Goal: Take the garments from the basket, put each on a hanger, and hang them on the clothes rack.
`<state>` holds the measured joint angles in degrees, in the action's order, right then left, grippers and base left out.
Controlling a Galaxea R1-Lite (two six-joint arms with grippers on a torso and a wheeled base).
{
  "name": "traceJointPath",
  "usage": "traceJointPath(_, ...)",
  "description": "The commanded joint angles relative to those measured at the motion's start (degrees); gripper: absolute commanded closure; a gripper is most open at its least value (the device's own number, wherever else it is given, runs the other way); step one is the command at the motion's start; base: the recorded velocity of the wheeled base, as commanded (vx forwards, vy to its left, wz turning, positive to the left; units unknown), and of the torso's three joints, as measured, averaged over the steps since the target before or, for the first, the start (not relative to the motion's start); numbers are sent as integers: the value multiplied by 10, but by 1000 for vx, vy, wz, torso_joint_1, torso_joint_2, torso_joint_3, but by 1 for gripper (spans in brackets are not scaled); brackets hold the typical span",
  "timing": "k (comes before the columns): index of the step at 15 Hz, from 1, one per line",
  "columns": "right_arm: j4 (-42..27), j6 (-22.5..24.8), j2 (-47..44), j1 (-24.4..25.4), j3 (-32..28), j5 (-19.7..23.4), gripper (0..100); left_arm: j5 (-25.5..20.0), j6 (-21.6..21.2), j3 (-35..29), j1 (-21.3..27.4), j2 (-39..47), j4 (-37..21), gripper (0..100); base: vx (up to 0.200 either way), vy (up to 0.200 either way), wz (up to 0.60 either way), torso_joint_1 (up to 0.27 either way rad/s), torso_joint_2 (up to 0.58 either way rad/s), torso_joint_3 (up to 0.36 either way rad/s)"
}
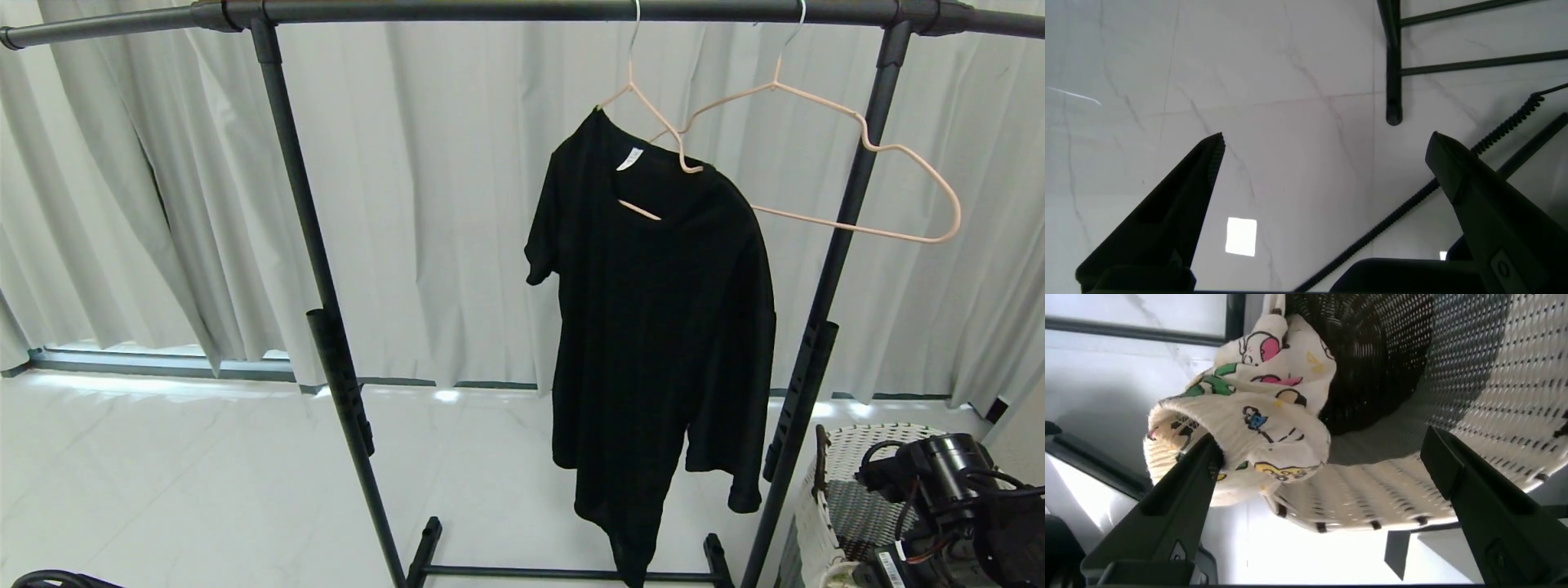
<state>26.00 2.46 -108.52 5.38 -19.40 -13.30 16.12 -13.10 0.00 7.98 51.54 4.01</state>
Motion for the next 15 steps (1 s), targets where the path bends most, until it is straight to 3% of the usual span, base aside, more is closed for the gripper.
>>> traceJointPath(1, 15, 0, -14, 4, -3, 3, 0, 1, -1, 0, 0, 0, 0, 0, 0, 0, 0, 0, 0, 0)
traceJointPath(2, 19, 0, -17, 3, -3, 5, 0, 1, -1, 0, 0, 0, 0, 0, 0, 0, 0, 0, 0, 0)
traceJointPath(3, 19, 0, -18, 0, -3, 5, 100, 1, -1, 0, 0, 1, 0, 0, 0, 0, 0, 0, 0, 0)
traceJointPath(10, 21, 0, -23, -4, -4, 25, 100, 1, -1, 0, 0, 1, 0, 0, 0, 0, 0, 0, 0, 0)
traceJointPath(13, 19, 3, 43, 3, 15, 24, 100, 1, 0, 0, 0, 2, 0, 0, 0, 0, 0, 0, 0, 0)
traceJointPath(15, -27, 7, 129, 10, 7, 28, 100, 1, 0, 0, -1, 0, 0, 0, 0, 0, 0, 0, 0, 0)
